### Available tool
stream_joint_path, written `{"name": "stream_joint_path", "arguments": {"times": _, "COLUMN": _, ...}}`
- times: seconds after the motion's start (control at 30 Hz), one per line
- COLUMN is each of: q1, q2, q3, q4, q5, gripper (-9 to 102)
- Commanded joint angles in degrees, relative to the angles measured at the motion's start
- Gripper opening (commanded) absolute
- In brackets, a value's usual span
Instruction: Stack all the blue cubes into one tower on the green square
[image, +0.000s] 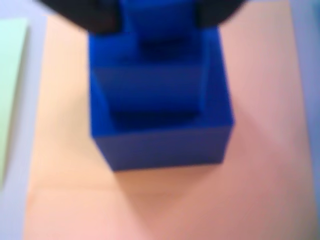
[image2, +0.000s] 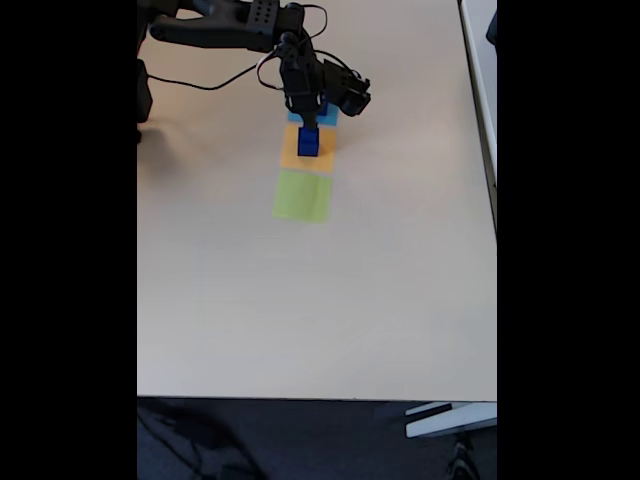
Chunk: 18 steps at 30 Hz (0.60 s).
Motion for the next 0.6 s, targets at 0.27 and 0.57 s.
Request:
{"name": "stream_joint_path", "arguments": {"times": 0.27, "q1": 0.44, "q2": 4.04, "q3": -0.18, "q4": -0.79, "q5": -0.35, "gripper": 8}}
{"name": "stream_joint_path", "arguments": {"times": 0.57, "q1": 0.26, "q2": 5.36, "q3": -0.18, "q4": -0.62, "q5": -0.88, "gripper": 11}}
